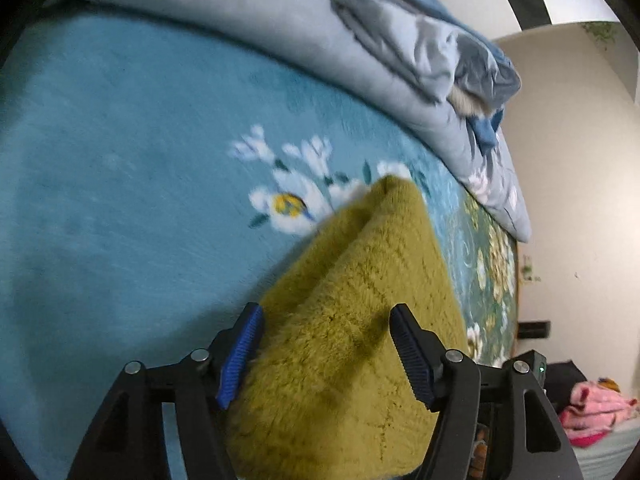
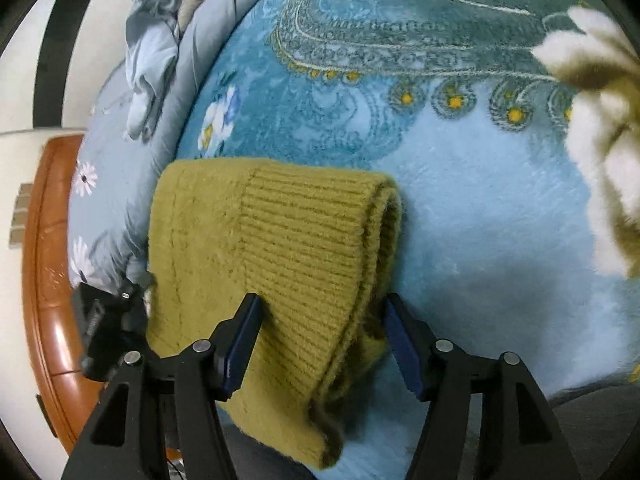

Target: Fold clothes

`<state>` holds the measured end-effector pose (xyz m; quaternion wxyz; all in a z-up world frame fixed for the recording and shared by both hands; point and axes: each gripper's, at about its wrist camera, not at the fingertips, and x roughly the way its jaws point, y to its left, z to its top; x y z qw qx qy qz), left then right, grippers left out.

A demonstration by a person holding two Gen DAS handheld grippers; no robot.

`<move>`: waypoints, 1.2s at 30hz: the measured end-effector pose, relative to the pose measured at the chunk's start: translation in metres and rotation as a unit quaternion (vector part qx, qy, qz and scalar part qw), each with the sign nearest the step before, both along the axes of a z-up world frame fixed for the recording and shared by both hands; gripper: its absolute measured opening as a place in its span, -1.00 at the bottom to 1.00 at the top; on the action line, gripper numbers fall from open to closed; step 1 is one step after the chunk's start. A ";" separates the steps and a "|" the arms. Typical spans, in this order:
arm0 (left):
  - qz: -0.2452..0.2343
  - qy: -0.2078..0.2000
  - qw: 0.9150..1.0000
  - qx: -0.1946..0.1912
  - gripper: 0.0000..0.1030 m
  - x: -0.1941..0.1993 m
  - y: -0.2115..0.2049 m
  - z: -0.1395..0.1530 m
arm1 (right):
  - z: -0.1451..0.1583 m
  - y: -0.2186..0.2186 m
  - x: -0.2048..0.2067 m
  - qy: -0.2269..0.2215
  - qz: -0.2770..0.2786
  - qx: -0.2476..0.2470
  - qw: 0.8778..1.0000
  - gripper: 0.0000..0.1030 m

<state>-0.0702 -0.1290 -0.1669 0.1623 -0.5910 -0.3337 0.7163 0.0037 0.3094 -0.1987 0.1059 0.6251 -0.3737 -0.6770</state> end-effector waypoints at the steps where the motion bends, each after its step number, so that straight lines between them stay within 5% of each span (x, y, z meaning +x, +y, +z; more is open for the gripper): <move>1: 0.003 0.002 1.000 0.003 0.32 0.002 0.000 -0.002 | 0.000 0.000 0.000 0.002 -0.004 -0.003 1.000 0.22; 4: 0.023 0.012 1.000 0.016 0.24 0.008 -0.002 -0.003 | 0.001 -0.002 -0.002 0.011 -0.008 -0.009 1.000 0.03; 10: 0.047 0.023 0.999 0.004 -0.46 0.024 -0.002 0.004 | 0.004 -0.005 -0.011 0.019 0.001 -0.009 1.000 -0.22; 19: 0.073 0.045 0.996 0.022 -0.59 0.071 0.009 0.043 | 0.048 -0.005 -0.064 0.058 0.067 -0.008 0.996 -0.43; 23: 0.081 0.018 0.997 -0.008 -0.59 0.087 0.008 0.035 | 0.052 -0.004 -0.075 0.064 0.092 0.003 0.994 -0.53; 28: 0.092 0.001 0.996 0.007 -0.55 0.089 0.000 0.025 | 0.054 -0.002 -0.082 0.071 0.117 0.015 0.991 -0.58; 31: 0.076 0.010 0.997 -0.007 -0.37 0.083 0.003 0.032 | 0.055 -0.001 -0.086 0.074 0.131 0.023 0.988 -0.57; 33: 0.075 0.017 0.997 -0.007 0.06 0.078 0.002 0.035 | 0.056 0.001 -0.086 0.079 0.138 0.026 0.987 -0.33; 35: 0.080 0.021 0.997 -0.006 0.31 0.071 0.000 0.038 | 0.057 0.005 -0.078 0.083 0.139 0.020 0.987 0.14; 36: 0.083 0.020 0.996 -0.006 0.33 0.068 -0.001 0.038 | 0.055 0.006 -0.073 0.080 0.142 0.015 0.986 0.14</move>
